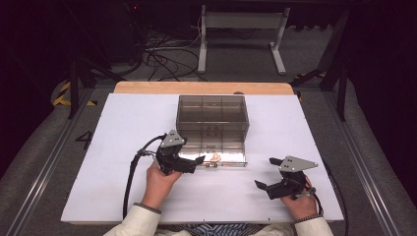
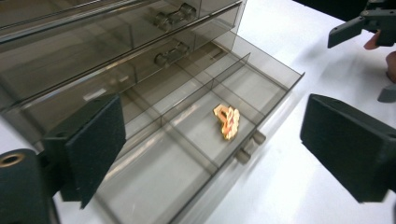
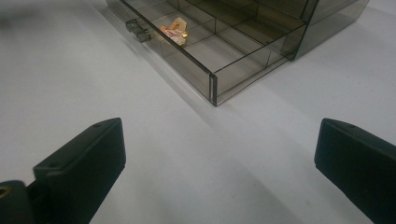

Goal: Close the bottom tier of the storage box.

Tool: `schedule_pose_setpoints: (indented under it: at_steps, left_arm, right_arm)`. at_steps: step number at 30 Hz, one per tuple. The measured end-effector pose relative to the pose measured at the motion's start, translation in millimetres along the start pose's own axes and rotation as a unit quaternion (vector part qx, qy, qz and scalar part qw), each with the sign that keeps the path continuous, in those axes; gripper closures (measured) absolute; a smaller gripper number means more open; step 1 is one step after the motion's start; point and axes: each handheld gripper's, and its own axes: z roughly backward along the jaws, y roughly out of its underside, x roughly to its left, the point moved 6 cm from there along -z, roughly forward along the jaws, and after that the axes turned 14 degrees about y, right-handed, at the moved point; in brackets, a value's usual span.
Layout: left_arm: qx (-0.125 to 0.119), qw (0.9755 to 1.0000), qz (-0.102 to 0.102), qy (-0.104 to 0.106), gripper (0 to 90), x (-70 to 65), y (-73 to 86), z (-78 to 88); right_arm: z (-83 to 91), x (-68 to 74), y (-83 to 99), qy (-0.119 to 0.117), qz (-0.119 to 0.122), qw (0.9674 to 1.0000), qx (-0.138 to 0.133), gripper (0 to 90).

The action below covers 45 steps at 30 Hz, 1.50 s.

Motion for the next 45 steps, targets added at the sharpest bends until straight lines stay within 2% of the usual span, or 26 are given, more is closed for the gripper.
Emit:
schedule_pose_setpoints:
  at_steps: [1,2,4,7,9,10,12,14,18,22,24,27,30,34,38,45]
  left_arm:
    - [-0.004,1.0000,-0.004,-0.002,6.0,-0.3,3.3,7.5]
    - [-0.004,1.0000,-0.004,-0.002,5.5,-0.3,3.3,7.5]
    - [-0.020,0.9998,0.011,-0.002,4.2,0.1,8.6,19.1]
    - [-0.011,0.9999,0.003,-0.010,4.0,4.3,15.3,30.3]
    - [-0.008,0.9999,0.005,-0.013,3.9,5.3,20.7,36.7]
    - [-0.010,0.9998,0.004,-0.019,3.8,6.4,23.2,40.6]
    - [-0.015,0.9997,0.007,-0.015,3.9,6.1,25.7,43.8]
    - [-0.018,0.9996,-0.005,-0.020,3.9,8.7,30.4,50.1]
    - [-0.029,0.9992,0.007,-0.028,3.5,11.2,43.4,62.8]
    - [-0.032,0.9985,0.019,-0.039,3.6,17.2,53.9,70.7]
    - [-0.030,0.9977,0.018,-0.057,3.4,21.1,59.5,76.1]
    - [-0.019,0.9973,0.020,-0.068,3.6,26.4,67.4,83.2]
    - [-0.019,0.9973,0.023,-0.067,3.6,30.9,74.8,88.7]
    - [-0.024,0.9974,0.029,-0.061,3.6,35.6,85.6,90.9]
    - [-0.037,0.9973,0.027,-0.058,3.6,34.3,84.9,92.4]
    - [-0.034,0.9973,0.022,-0.062,3.7,31.8,86.3,90.2]
  right_arm:
    - [0.1,-0.2,-0.2,0.000,0.000,1.0000,0.000,1.6]
    - [0.1,-0.2,-0.2,0.000,0.000,1.0000,0.000,1.6]
    - [-0.2,-0.6,-0.7,0.001,0.000,1.0000,0.002,0.1]
    - [-1.0,-0.6,-0.8,-0.002,0.000,1.0000,0.005,0.0]
    - [-1.0,-0.3,-1.2,-0.006,0.000,1.0000,0.004,0.0]
    - [-0.8,-0.2,-1.4,-0.007,0.000,1.0000,0.003,0.0]
    - [-0.4,0.0,-1.6,-0.008,0.001,1.0000,0.001,0.0]
    - [-0.3,0.0,-1.8,-0.008,0.000,1.0000,0.000,0.0]
    - [-0.2,0.2,-1.9,-0.008,-0.001,1.0000,-0.001,0.0]
    - [-1.0,0.1,-1.7,-0.004,-0.009,1.0000,0.003,0.0]
    - [-1.6,0.5,-1.4,-0.007,-0.015,0.9998,0.006,0.0]
    - [-0.7,0.6,-3.0,-0.009,-0.022,0.9997,-0.001,0.0]
    - [-1.0,2.5,-4.0,-0.011,-0.024,0.9996,0.001,0.0]
    - [-2.4,5.6,-3.5,-0.009,-0.015,0.9998,0.012,0.0]
    - [-1.0,7.0,-4.3,-0.012,-0.014,0.9998,0.007,0.9]
    - [-0.6,11.1,-7.4,-0.010,-0.005,0.9999,0.003,5.8]
